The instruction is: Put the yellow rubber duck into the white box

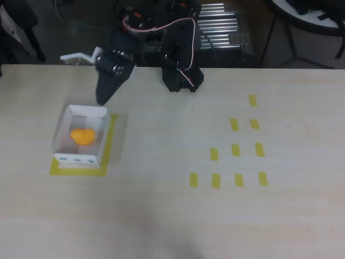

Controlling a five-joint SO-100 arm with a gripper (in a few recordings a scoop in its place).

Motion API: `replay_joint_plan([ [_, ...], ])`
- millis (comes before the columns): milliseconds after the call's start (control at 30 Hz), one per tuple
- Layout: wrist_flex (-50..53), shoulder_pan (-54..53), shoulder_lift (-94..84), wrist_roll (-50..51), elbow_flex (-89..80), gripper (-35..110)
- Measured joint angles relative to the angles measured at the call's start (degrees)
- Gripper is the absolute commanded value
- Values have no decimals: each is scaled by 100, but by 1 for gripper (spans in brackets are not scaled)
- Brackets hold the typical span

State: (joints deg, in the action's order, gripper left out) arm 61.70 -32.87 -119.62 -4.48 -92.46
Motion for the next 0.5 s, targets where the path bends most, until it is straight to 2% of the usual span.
replay_joint_plan([
  [167, -492, 659, -1143, 255, -870, 0],
  [500, -686, 2118, -3164, 457, -2777, 0],
])
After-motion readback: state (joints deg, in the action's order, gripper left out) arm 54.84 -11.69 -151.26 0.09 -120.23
